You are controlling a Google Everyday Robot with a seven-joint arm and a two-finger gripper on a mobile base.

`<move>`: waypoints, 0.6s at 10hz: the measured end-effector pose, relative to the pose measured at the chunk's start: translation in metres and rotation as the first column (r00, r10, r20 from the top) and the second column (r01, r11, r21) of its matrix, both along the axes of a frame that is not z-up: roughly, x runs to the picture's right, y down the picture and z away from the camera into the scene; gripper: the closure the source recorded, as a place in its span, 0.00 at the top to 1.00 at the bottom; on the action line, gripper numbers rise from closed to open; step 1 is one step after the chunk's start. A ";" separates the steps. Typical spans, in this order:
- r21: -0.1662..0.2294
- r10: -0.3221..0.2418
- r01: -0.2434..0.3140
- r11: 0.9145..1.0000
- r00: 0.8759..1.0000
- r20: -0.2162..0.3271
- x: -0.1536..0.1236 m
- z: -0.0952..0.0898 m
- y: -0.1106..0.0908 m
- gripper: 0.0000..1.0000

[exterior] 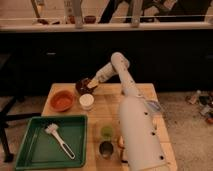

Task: Place grapes in purple bowl

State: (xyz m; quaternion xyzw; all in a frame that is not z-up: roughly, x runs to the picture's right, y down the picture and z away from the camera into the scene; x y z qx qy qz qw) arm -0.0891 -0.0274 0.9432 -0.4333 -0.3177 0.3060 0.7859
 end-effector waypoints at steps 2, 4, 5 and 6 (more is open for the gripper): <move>0.000 0.000 0.000 1.000 1.000 0.000 0.000 0.000 0.000 0.65; -0.003 -0.001 0.001 1.000 1.000 0.001 -0.001 0.001 0.002 0.66; -0.002 -0.001 0.001 1.000 1.000 0.001 -0.001 0.001 0.001 0.66; -0.002 -0.001 0.001 1.000 1.000 0.001 -0.001 0.001 0.002 0.66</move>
